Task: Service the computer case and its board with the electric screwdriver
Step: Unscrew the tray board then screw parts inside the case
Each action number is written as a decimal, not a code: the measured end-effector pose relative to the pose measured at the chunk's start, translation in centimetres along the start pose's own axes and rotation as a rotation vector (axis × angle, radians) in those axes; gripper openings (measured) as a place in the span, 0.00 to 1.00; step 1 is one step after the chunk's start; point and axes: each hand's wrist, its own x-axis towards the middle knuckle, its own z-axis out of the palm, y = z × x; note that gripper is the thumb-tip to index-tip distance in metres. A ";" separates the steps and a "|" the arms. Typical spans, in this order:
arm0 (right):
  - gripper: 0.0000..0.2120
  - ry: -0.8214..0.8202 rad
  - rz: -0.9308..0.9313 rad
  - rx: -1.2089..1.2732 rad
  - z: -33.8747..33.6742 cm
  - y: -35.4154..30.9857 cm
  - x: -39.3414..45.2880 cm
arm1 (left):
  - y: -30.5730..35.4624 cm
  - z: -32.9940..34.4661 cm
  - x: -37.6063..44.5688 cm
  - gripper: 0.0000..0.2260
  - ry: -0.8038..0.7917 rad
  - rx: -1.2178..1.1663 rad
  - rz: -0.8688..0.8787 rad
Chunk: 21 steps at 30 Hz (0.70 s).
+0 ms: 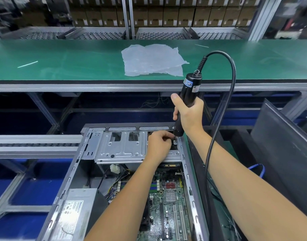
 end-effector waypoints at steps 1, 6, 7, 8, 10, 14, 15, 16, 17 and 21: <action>0.11 0.000 -0.002 -0.001 0.0 0.1 -0.1 | 0.0 0.1 0.1 0.12 0.002 0.023 0.012; 0.11 -0.013 -0.002 -0.013 0.0 0.2 -0.1 | 0.1 0.2 0.1 0.12 -0.003 0.111 0.021; 0.11 -0.021 -0.002 -0.018 0.0 0.2 -0.1 | 0.1 0.2 0.1 0.12 -0.004 0.123 0.018; 0.11 -0.032 -0.007 -0.022 0.0 0.2 -0.1 | 0.2 0.2 0.1 0.11 -0.006 0.133 0.016; 0.14 -0.058 -0.015 -0.023 0.1 0.2 -0.2 | 0.4 0.2 0.0 0.09 -0.004 0.142 0.012; 0.23 -0.101 -0.006 0.031 0.0 0.1 -0.3 | 0.6 0.1 -0.2 0.07 -0.009 0.176 0.039; 0.24 -0.106 -0.004 0.039 0.0 0.0 -0.3 | 0.7 0.1 -0.3 0.07 -0.014 0.193 0.049; 0.24 -0.107 -0.006 0.041 -0.1 0.0 -0.3 | 0.7 0.1 -0.4 0.07 -0.018 0.208 0.059; 0.24 -0.105 -0.009 0.040 -0.1 -0.1 -0.3 | 0.7 0.2 -0.4 0.06 -0.018 0.222 0.071; 0.15 -0.071 -0.021 0.056 -0.5 -1.2 0.0 | 1.0 0.2 -0.6 0.03 -0.020 0.284 0.161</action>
